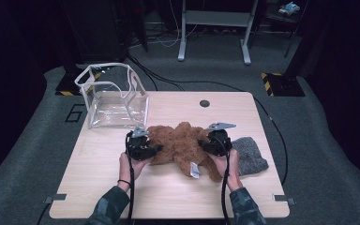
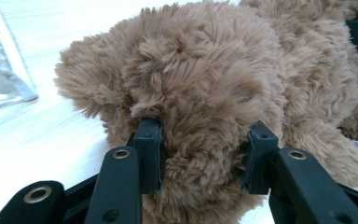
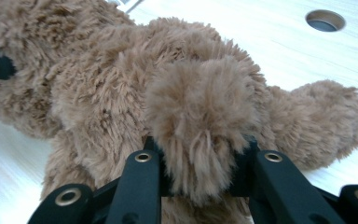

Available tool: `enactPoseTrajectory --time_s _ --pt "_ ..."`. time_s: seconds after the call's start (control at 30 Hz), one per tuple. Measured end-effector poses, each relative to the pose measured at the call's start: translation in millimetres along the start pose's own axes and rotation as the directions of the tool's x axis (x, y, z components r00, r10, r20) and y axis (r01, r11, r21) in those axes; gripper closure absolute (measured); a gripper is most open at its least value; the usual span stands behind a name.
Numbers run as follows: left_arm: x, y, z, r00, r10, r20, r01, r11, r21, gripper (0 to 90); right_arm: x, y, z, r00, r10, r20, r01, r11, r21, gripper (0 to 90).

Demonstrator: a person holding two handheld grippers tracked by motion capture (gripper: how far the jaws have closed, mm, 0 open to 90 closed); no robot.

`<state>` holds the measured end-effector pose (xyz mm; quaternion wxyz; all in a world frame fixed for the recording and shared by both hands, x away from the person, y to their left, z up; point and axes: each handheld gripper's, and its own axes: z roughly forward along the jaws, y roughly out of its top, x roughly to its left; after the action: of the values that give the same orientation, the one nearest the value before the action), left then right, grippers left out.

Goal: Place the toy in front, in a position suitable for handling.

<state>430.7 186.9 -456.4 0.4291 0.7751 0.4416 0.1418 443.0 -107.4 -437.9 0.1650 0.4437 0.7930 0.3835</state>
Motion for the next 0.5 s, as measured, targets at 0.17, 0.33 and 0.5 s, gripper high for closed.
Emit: enactPoseTrajectory --time_s 0.17,0.33,0.5 --pt "-3.9 2.8 4.9 1.0 0.003 -0.007 -0.003 1.0 -0.003 57.4 -6.3 -3.5 1.1 0.9997 0.022 0.013 -0.022 0.9998 0.004 71.1" --pt "-1.2 2.6 2.5 0.9998 -0.003 -0.02 0.003 1.0 -0.001 47.3 -7.0 -2.3 0.6 0.9996 0.022 0.02 -0.022 0.9997 -0.003 63.3" --pt "-2.0 1.9 -1.2 0.9994 -0.002 -0.034 0.001 0.9998 -0.022 32.6 -8.7 -3.2 -4.3 0.9992 0.03 0.027 -0.029 0.9995 -0.014 44.6"
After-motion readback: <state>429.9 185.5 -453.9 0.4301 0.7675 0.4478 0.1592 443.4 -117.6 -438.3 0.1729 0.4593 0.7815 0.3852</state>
